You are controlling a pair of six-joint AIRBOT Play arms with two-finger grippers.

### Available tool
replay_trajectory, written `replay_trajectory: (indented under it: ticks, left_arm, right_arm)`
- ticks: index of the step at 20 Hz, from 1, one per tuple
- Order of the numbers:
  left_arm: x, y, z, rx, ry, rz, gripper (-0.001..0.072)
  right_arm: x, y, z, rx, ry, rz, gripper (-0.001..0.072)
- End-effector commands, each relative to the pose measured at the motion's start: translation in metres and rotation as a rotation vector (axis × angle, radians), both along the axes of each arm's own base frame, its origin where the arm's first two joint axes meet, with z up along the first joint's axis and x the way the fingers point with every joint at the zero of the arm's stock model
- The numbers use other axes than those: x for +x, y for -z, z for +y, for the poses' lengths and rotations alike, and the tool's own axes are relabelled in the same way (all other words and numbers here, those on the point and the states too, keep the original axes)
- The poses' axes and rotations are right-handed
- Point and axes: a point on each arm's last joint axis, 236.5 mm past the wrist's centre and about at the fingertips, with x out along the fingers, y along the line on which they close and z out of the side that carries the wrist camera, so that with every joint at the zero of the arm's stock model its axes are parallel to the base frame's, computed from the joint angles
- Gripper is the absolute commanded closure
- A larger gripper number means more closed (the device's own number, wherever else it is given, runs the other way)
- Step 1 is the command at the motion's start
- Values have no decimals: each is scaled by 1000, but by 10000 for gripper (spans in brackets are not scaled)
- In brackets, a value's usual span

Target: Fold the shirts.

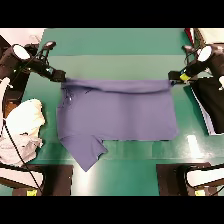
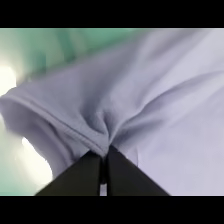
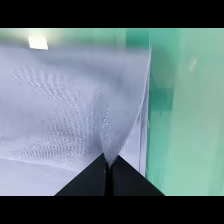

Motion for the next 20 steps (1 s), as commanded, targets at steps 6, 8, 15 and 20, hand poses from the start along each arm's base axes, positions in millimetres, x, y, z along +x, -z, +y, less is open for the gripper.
replay_trajectory:
  ticks: [6,8,15,20]
  left_arm:
    - [-49,42,15,75,35,201,675]
    - [-52,43,17,78,3,223,311]
    - [-96,21,48,66,-120,362,159]
    - [-178,21,55,48,-225,359,159]
  right_arm:
    - [-53,44,16,-2,-45,200,690]
    - [-58,42,15,-2,-48,222,458]
    - [-88,-13,2,26,-52,220,341]
    - [-119,-44,16,240,0,94,343]
